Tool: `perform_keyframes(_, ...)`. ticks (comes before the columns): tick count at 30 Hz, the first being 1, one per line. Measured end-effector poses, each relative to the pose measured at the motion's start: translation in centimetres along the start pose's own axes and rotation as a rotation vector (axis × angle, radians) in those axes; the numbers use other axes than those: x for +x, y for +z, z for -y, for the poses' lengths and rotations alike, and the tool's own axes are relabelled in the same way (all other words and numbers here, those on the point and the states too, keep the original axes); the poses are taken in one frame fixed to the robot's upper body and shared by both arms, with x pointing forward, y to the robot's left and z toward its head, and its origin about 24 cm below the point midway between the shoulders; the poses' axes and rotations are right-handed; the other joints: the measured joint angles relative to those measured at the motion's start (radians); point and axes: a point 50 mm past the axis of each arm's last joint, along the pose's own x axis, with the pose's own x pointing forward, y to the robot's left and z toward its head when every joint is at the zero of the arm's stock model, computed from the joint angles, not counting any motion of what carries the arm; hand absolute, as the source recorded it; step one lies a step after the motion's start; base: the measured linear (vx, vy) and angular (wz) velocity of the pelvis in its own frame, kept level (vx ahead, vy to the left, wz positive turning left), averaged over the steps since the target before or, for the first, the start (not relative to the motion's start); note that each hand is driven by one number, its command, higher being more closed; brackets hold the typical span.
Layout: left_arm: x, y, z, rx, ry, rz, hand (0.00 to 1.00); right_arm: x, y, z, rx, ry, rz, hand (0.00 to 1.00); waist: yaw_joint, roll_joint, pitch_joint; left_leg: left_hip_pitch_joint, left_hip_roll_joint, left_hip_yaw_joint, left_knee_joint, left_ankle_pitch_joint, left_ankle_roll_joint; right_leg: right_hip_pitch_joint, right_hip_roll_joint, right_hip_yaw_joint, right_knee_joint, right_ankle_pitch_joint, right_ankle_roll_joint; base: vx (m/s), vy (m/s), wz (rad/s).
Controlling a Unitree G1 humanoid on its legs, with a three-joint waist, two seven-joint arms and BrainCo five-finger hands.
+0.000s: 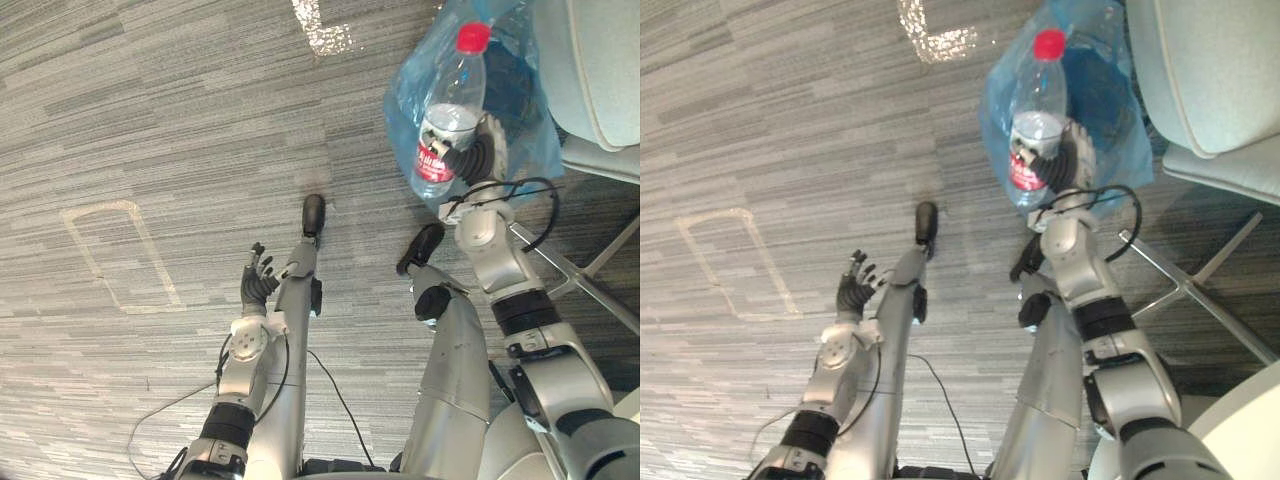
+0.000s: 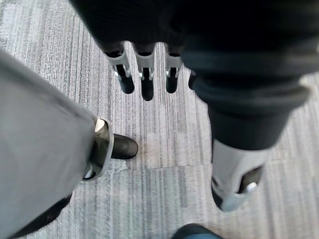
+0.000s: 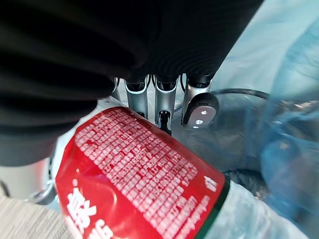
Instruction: Gather rubbish on tea table into small bin, then transfer packed bag to large trash can.
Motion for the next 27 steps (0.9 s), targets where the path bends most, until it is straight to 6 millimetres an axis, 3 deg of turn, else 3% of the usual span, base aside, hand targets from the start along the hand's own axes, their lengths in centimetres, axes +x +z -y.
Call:
perform_keyframes(7,0.4,-0.1,-0.7,0.029,0.016,-0.008,0.00,-0.3,-0.2,-0.5,0.028,-0.003,-0.030,0.00,-0.004,-0.004,-0.002,0.000,0.022,0.017,-0.010,0.006,0.010,-0.010,0.013,0.002,-0.002,-0.002,-0.001,-0.06,-0.005,-0.06)
perform_keyframes(9,0.5,-0.1,-1.1,0.027,0.032,-0.008,0.00,0.0,0.0,-0.2,0.030,-0.027,-0.027,0.00,-0.006,-0.009,-0.006,-0.008,0.025,0.021,-0.012,0.014,0.003,-0.020,0.015,0.002,-0.001,0.009,-0.017,-0.04,-0.007,-0.02)
perform_keyframes(21,0.6,-0.1,-1.7,0.023,0.061,-0.013,0.00,0.3,0.2,0.8,0.048,-0.085,-0.022,0.00,-0.004,-0.010,-0.007,-0.013,0.035,0.014,-0.002,0.011,0.008,-0.022,0.029,0.000,0.003,0.010,-0.020,-0.03,-0.004,-0.01)
perform_keyframes(27,0.7,-0.1,-1.9,0.028,0.064,-0.012,0.00,0.0,1.5,1.3,0.040,-0.112,0.053,0.00,-0.003,-0.011,-0.007,-0.019,0.042,0.014,0.006,0.010,0.009,-0.023,0.037,0.001,-0.001,0.012,-0.023,-0.04,-0.004,-0.04)
